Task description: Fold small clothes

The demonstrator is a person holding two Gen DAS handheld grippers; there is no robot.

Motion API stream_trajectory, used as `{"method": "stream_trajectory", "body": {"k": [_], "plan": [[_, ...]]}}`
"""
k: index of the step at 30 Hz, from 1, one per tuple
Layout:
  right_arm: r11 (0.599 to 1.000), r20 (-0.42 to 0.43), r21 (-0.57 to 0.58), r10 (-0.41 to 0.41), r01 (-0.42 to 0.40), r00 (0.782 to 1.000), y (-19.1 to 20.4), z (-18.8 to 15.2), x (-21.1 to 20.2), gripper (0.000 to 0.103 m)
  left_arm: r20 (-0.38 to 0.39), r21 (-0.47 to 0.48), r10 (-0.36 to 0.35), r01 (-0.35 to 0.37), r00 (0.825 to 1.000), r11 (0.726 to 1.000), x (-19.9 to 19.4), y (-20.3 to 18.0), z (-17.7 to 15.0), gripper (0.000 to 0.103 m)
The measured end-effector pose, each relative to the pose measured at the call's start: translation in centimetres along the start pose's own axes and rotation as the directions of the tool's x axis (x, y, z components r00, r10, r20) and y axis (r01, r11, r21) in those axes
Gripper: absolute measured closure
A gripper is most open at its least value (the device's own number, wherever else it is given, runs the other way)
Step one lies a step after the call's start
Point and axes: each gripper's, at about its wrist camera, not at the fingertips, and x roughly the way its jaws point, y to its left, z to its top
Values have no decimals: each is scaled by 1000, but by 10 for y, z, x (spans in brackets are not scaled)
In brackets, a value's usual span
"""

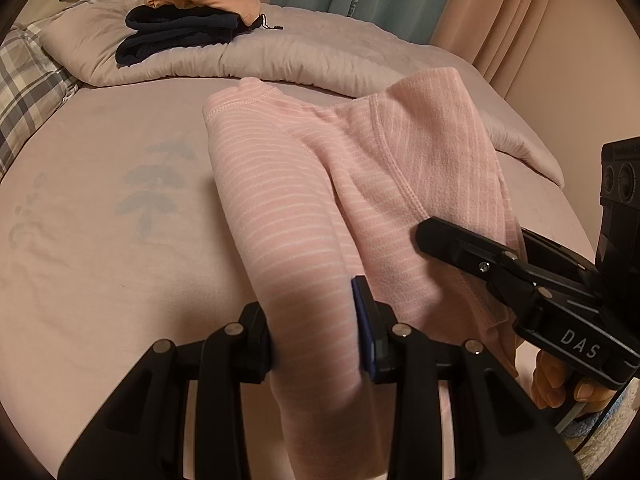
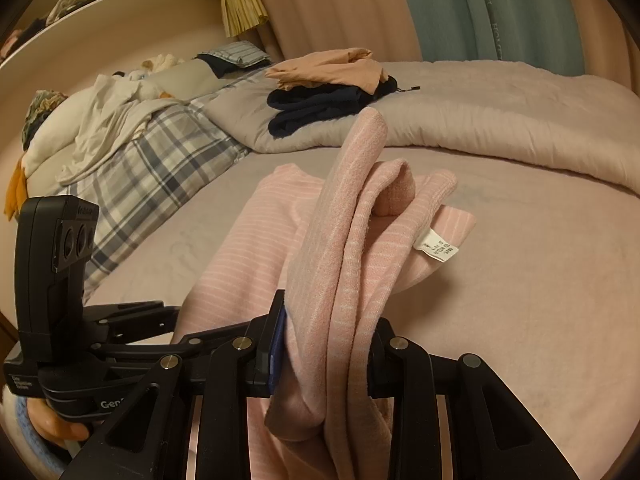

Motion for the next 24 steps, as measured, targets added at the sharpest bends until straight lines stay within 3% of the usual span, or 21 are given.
{"method": "stream_trajectory", "body": {"k": [24], "plan": [[1000, -7, 2, 1, -1, 1000, -2, -2, 4, 71, -19, 8, 2, -2, 1000, 1000, 9, 7, 2, 68]]}}
